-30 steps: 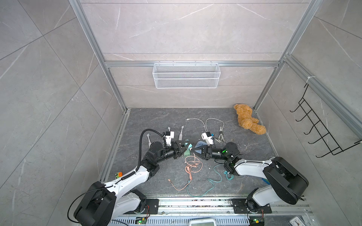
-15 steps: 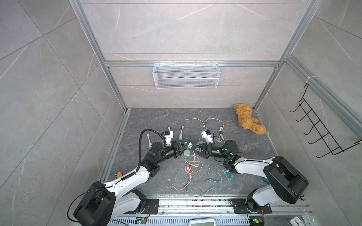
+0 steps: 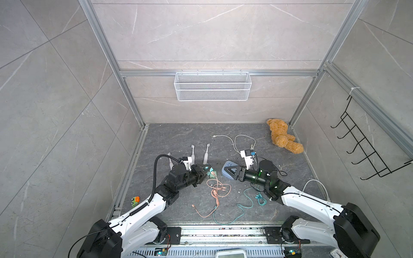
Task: Charge the electric toothbrush
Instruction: Insert the charging cable into the plug, then insert the plug into the socket.
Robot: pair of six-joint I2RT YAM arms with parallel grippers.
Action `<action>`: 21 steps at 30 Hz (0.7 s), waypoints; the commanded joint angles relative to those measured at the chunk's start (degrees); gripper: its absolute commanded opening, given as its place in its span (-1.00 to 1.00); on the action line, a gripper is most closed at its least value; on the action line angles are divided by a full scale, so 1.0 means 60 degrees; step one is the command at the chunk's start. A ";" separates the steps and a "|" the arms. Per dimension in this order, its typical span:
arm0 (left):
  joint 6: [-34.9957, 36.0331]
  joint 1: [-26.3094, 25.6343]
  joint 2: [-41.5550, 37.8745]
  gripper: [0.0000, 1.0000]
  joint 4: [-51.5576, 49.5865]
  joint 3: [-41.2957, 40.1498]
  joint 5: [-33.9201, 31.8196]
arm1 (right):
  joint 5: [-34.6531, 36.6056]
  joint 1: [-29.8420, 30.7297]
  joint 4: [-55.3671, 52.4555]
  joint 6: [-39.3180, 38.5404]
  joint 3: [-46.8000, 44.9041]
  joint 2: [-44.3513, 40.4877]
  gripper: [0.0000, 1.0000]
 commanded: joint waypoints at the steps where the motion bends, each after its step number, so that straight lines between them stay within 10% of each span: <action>1: -0.0796 0.0025 0.0295 -1.00 0.0910 0.0262 -0.0316 | 0.1459 0.0849 -0.0553 -0.1610 0.0445 0.0377 0.27; 21: -0.2624 0.0006 0.1565 -1.00 0.1804 0.0305 -0.0427 | 0.2849 0.1845 0.2289 -0.3052 0.1070 0.2683 0.30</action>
